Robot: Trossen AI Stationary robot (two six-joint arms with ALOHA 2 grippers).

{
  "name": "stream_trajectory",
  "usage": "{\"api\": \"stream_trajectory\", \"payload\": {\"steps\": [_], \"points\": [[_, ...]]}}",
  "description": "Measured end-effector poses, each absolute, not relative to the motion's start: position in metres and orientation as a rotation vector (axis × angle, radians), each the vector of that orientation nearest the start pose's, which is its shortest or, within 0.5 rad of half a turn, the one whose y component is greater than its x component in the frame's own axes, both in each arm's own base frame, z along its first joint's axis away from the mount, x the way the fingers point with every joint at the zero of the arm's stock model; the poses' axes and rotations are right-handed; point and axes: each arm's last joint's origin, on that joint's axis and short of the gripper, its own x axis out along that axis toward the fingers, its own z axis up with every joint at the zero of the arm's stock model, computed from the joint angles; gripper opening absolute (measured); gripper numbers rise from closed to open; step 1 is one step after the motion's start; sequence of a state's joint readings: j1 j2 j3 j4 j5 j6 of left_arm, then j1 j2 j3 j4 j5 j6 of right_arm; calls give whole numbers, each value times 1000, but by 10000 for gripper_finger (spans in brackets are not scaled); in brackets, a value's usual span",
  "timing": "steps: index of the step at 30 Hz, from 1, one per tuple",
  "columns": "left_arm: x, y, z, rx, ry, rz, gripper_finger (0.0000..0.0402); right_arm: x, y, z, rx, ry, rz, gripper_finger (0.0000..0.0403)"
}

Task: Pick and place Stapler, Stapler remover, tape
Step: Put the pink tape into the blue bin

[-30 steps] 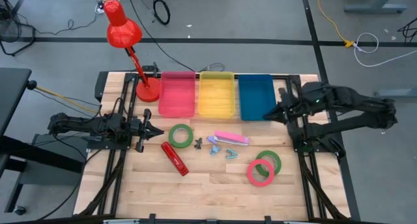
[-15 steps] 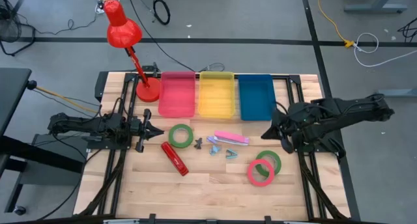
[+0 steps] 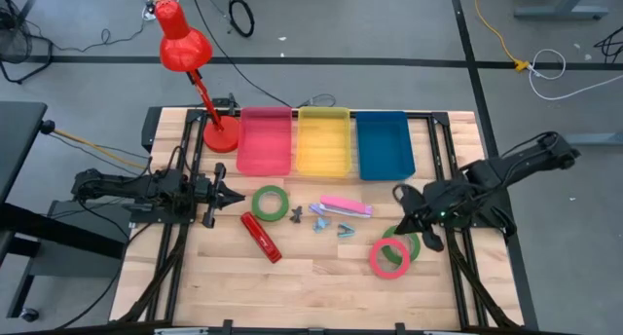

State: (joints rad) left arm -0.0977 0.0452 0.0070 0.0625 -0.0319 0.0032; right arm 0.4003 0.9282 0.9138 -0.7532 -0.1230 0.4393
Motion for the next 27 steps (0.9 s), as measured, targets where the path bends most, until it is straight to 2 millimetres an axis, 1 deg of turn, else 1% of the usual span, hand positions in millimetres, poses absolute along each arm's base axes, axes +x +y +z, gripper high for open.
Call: {"api": "stream_trajectory", "payload": {"steps": [8,17,27], "points": [[100,-9,168,2,-24,-66,21,174,87,288,260,963,331,1],[100,-9,168,2,-24,-65,21,182,93,278,239,1027,316,1],[100,-9,168,2,-24,-65,21,196,99,255,190,1160,271,2]]}}
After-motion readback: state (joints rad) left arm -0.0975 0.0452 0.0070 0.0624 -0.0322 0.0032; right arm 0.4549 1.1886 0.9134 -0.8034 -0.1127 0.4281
